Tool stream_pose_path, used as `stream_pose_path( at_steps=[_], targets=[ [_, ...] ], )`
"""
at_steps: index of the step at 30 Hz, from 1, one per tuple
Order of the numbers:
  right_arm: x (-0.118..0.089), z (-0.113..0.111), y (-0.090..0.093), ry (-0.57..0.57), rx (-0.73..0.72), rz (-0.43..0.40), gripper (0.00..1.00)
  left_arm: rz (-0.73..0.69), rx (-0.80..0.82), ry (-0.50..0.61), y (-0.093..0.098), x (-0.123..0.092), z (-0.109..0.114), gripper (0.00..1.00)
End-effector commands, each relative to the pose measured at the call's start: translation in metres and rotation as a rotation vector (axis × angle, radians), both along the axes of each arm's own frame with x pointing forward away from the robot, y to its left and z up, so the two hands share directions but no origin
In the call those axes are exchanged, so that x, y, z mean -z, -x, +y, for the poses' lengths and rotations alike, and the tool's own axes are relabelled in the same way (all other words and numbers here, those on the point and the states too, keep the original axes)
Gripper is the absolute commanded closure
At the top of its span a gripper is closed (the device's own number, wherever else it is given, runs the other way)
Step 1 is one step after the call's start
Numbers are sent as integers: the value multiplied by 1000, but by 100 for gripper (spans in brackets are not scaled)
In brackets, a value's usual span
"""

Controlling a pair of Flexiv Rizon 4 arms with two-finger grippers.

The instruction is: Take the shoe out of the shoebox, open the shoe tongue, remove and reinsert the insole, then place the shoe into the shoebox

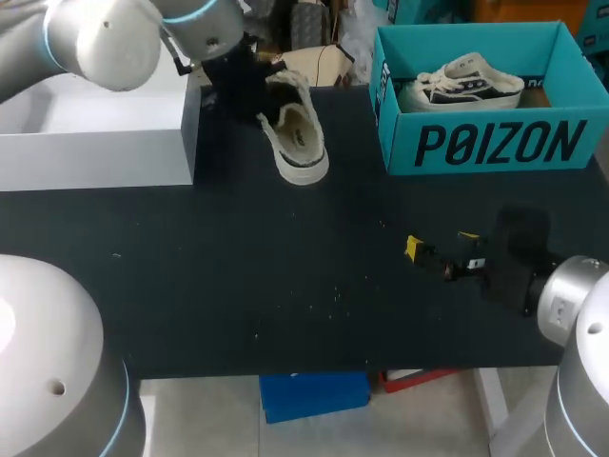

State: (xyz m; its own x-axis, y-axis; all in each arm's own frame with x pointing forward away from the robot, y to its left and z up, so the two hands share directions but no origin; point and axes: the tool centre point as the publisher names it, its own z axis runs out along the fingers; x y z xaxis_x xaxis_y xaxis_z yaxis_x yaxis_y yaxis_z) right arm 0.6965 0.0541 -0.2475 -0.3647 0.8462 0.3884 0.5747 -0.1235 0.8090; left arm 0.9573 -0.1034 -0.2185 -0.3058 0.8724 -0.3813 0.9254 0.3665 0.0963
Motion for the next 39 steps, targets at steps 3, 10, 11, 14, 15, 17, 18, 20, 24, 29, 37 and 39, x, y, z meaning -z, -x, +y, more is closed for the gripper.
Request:
stream_pose_path(
  at_steps=[3, 10, 11, 14, 15, 17, 18, 20, 24, 29, 37, 39],
  targets=[
    [2, 2, 1, -1, 7, -4, 0, -61, -368, 158, 4, -66, 106, 100],
    [2, 2, 1, -1, 7, -4, 0, -62, -579, 208, -5, -74, 200, 100],
    [2, 2, 1, -1, 7, -4, 0, -59, -604, 208, -6, -73, 210, 100],
    [2, 2, 1, -1, 7, -4, 0, -44, -673, 227, -8, -67, 242, 100],
    [2, 2, 1, -1, 7, -4, 0, -40, -695, 231, -9, -64, 253, 100],
    [2, 2, 1, -1, 7, -4, 0, -26, -730, 238, -10, -58, 270, 100],
    [2, 2, 1, -1, 7, -4, 0, -21, -746, 240, -11, -54, 279, 100],
    [2, 2, 1, -1, 7, -4, 0, -3, -781, 237, -14, -47, 294, 100],
    [2, 2, 1, -1, 7, -4, 0, 20, -824, 216, -28, -33, 317, 100],
    [2, 2, 1, -1, 7, -4, 0, 64, -872, 197, -58, -11, 337, 100],
    [2, 2, 1, -1, 7, -4, 0, 109, -893, 164, -97, 13, 345, 100],
    [2, 2, 1, -1, 7, -4, 0, 119, -889, 158, -104, 22, 342, 100]
  ],
)
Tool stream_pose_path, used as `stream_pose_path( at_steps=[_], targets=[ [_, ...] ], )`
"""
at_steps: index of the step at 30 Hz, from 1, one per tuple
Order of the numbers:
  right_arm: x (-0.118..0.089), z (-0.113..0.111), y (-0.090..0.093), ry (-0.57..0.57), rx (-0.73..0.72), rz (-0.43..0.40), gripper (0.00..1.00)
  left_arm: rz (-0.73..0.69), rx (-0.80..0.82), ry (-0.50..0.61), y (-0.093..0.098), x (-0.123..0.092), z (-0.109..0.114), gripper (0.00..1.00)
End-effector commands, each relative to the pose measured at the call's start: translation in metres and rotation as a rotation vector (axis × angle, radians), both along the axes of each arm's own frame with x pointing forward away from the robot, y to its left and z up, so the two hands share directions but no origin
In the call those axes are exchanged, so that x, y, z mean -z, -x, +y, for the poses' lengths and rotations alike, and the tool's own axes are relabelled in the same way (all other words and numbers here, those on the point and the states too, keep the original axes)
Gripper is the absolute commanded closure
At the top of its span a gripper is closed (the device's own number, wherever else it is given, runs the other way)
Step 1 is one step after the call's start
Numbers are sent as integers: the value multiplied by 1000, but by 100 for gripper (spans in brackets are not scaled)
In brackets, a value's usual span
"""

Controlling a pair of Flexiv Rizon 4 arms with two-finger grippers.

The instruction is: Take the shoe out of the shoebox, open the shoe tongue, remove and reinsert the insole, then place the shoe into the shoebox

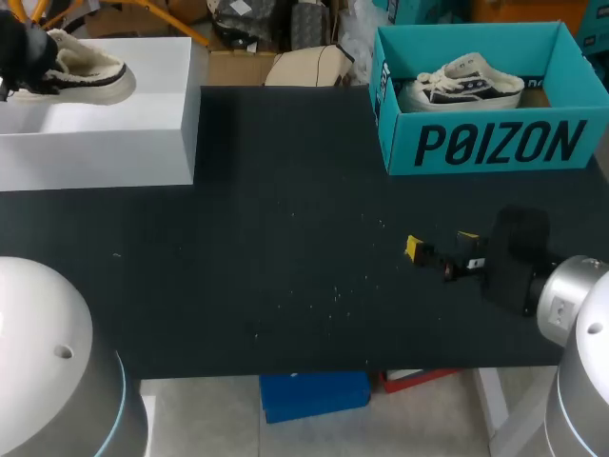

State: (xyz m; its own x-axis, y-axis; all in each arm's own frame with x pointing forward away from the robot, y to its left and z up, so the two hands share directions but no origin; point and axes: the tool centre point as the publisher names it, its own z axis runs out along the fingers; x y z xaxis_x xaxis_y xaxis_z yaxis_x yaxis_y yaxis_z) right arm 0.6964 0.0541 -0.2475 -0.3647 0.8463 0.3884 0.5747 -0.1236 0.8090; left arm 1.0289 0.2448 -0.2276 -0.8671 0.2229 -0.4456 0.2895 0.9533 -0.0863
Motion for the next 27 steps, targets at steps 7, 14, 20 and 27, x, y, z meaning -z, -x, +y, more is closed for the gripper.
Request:
stream_pose_path(
  at_steps=[7, 14, 20, 27],
  targets=[
    [2, 2, 1, -1, 6, -4, 0, 98, -18, -12, -27, 55, -17, 100],
    [2, 2, 1, -1, 6, -4, 0, 136, -48, -17, 5, 78, -24, 100],
    [2, 2, 1, -1, 6, -4, 0, 166, -78, -13, 24, 97, -21, 100],
    [2, 2, 1, -1, 6, -4, 0, 169, -97, -7, 30, 103, -21, 100]
  ],
)
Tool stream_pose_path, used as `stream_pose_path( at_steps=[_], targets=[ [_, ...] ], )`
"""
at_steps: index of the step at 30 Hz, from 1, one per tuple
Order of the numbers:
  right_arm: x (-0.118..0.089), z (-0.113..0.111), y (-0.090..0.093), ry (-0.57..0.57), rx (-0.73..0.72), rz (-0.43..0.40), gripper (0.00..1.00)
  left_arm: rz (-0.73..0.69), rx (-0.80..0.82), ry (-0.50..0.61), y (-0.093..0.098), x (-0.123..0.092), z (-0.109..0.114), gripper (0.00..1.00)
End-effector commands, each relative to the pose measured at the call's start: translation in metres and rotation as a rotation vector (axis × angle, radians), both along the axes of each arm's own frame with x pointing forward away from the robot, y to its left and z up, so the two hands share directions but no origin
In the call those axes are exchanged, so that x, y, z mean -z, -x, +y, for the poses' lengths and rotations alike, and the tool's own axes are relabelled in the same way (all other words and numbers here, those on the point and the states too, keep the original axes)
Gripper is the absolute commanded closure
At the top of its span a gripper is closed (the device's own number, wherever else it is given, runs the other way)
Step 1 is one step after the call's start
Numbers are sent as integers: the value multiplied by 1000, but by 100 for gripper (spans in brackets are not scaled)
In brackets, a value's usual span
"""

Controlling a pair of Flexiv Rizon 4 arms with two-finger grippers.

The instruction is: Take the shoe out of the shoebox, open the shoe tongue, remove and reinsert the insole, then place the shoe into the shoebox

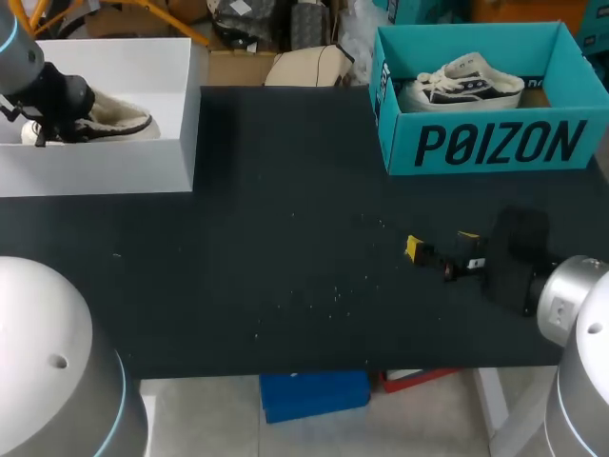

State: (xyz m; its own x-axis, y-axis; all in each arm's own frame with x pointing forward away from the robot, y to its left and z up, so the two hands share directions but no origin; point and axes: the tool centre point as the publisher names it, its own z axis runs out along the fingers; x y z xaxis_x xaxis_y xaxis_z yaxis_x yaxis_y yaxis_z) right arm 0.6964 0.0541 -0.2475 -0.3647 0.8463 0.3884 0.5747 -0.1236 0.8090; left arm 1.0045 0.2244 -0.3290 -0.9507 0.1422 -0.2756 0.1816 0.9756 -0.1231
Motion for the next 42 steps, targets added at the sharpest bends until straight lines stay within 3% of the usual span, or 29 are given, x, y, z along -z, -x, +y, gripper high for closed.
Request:
stream_pose_path(
  at_steps=[1, 26, 42],
  targets=[
    [2, 2, 1, -1, 6, -4, 0, -23, -4, -3, 6, 2, 0, 100],
    [2, 2, 1, -1, 6, -4, 0, -43, 8, -18, 11, -13, -11, 100],
    [2, 2, 1, -1, 6, -4, 0, -42, 4, -16, -1, -13, -10, 100]
  ],
)
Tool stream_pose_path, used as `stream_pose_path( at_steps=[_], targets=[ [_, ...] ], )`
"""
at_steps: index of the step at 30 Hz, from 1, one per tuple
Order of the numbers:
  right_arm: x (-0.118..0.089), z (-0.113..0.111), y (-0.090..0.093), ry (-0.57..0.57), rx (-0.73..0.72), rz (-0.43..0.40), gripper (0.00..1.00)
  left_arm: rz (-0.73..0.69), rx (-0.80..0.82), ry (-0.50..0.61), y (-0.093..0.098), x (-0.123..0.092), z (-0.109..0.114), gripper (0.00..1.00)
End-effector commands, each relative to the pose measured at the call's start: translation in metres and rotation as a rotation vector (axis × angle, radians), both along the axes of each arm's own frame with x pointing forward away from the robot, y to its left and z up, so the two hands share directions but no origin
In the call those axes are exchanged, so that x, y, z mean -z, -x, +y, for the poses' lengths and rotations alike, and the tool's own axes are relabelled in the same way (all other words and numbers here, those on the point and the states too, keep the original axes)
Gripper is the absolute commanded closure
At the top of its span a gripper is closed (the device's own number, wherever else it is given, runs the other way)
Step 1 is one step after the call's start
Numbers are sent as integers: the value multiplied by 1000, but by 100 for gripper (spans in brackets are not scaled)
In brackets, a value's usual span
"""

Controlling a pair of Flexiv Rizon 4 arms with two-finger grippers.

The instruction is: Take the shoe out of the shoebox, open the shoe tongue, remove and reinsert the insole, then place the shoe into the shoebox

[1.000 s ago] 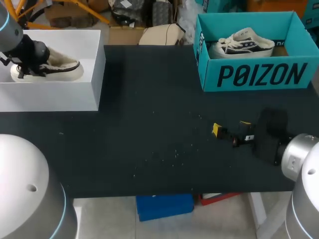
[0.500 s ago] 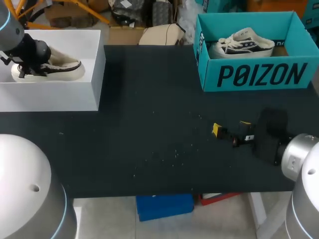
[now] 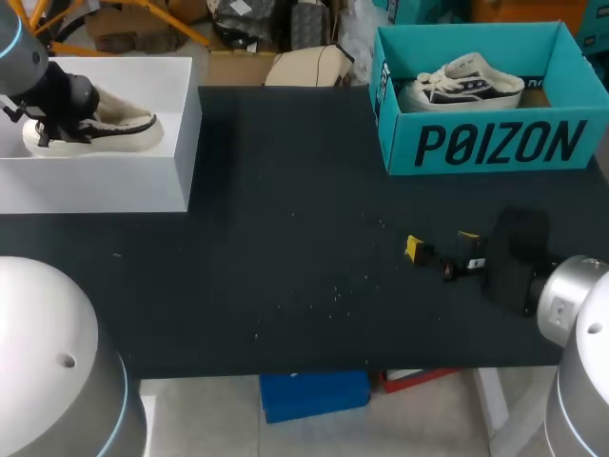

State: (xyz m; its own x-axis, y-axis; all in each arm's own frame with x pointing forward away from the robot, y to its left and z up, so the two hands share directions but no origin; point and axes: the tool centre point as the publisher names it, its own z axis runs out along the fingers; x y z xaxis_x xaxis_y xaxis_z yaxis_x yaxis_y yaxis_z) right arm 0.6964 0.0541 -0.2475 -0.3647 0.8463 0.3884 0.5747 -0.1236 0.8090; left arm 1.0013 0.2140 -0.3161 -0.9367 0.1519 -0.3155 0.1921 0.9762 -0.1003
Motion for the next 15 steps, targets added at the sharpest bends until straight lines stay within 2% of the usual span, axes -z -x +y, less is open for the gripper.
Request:
stream_pose_path(
  at_steps=[1, 15],
  targets=[
    [2, 2, 1, -1, 6, -4, 0, 6, -2, 0, -5, 0, 1, 100],
    [2, 2, 1, -1, 6, -4, 0, 60, -19, 15, -8, 15, 10, 100]
  ],
)
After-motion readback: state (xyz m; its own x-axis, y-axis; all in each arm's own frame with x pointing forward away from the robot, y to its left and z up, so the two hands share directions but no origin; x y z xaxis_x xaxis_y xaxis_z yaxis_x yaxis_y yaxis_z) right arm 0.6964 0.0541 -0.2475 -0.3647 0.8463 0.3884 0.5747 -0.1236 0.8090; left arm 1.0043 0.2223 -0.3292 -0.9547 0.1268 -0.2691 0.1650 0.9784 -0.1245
